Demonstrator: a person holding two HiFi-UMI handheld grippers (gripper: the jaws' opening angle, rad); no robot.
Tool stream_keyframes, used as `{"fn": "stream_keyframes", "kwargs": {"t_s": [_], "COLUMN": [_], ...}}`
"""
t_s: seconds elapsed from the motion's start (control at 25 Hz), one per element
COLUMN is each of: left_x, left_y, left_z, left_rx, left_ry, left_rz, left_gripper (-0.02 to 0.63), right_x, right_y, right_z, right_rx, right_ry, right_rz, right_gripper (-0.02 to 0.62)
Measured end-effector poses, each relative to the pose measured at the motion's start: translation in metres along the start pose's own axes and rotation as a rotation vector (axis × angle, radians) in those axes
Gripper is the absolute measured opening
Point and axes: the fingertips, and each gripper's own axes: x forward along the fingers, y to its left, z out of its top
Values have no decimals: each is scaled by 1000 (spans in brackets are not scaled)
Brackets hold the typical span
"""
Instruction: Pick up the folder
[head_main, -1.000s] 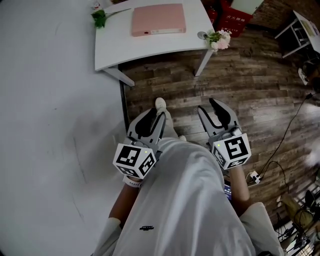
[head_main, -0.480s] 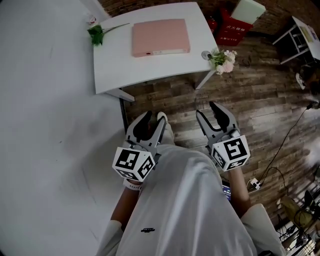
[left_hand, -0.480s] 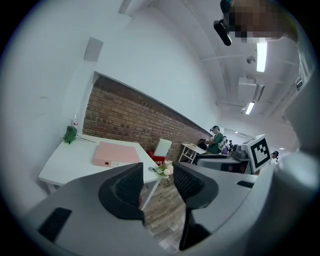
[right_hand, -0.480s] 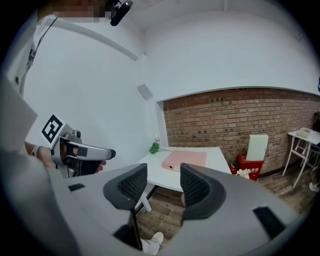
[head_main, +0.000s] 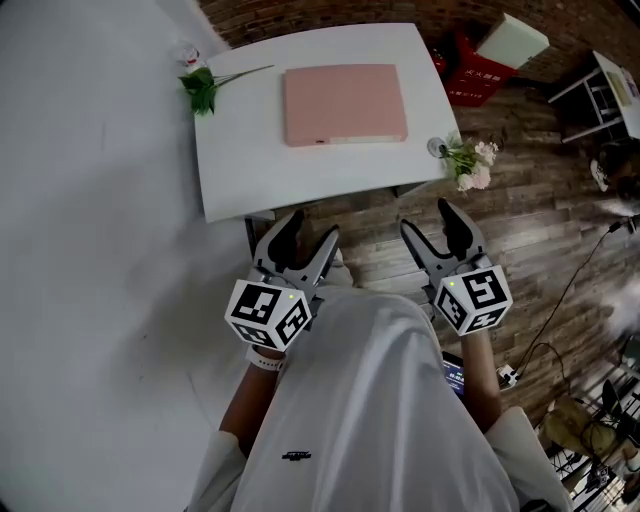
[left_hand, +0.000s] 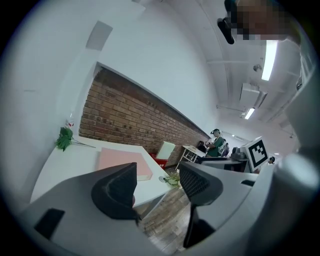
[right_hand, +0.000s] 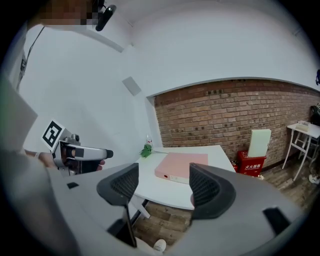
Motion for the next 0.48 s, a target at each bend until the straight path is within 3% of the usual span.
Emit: {"fn": "stream_keyframes", "kwargs": {"t_s": [0.28, 0.48], "left_x": [18, 30], "left_y": [53, 66], "left_z": [20, 20], "left_rx": [-20, -25], "left_ry": [-8, 7], "left_rz": [6, 9], "left_gripper": [288, 305], "right_x": [47, 60], "right_y": [-4, -6], "right_z": [21, 24], "right_rx": [6, 2], "right_ry": [14, 21], "right_rz": [-7, -3], "right_gripper": [345, 365]}}
